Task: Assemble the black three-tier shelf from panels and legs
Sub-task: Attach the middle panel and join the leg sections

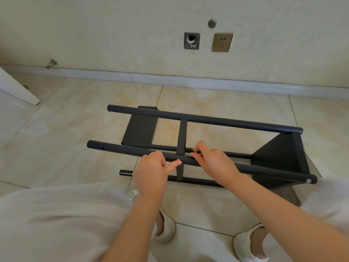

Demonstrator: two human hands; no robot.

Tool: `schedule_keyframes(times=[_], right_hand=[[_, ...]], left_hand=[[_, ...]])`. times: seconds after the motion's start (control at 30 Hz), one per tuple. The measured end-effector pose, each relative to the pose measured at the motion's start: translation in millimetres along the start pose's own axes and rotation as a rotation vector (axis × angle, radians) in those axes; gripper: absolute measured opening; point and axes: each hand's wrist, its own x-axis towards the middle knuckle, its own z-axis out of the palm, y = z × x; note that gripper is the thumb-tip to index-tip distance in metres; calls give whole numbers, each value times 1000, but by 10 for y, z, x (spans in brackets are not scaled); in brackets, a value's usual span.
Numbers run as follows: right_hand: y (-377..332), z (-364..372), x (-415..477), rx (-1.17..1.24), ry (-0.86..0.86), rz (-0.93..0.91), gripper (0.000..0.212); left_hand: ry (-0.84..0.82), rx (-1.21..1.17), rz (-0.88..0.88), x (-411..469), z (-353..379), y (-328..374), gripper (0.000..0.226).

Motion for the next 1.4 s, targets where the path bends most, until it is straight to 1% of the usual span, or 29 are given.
schedule_keyframes(times=[0.07, 0.1, 0.2, 0.27, 0.37, 0.5, 0.6, 0.67, 0.77, 0.9, 0.97, 1.07, 1.17, 1.23, 1.4], right_hand=[[16, 8, 3, -18, -3, -40, 22], [20, 14, 5, -29, -4, -63, 22], [43, 28, 14, -37, 13, -112, 22], [68, 19, 31, -31, 35, -131, 21], [114, -7, 67, -45, 69, -162, 21], [173, -56, 111, -82, 60, -172, 24], [117, -115, 173, -99, 141, -173, 19], [58, -176, 312, -71, 223, -124, 16], [25, -253, 596, -5, 258, -39, 19], [100, -228, 902, -101, 203, 30, 28], [121, -179, 1015, -135, 202, 42, 27], [107, -153, 1151, -29, 165, 99, 18], [98, -163, 1235, 60, 119, 162, 11], [111, -179, 1247, 86, 98, 170, 10], [134, -233, 1202, 124, 56, 148, 10]], left_hand=[[76, -7, 135, 28, -17, 18, 46], [47, -29, 168, 57, 3, -2, 44], [-142, -80, 216, 165, 28, -85, 47], [-190, -117, 252, 225, 45, -110, 42], [-208, -181, 211, 276, 67, -81, 40], [-183, -222, 157, 253, 121, -23, 41], [-214, -222, 155, 241, 144, -39, 43], [-228, -213, 162, 240, 152, -61, 44], [-234, -222, 211, 236, 145, -84, 42], [-272, -239, 231, 264, 136, -102, 38], [-255, -270, 239, 276, 134, -87, 35], [-232, -281, 266, 310, 125, -63, 31], [-259, -271, 315, 411, 101, -42, 31], [-301, -250, 342, 471, 90, -30, 32], [-311, -207, 375, 435, 77, -67, 33]])
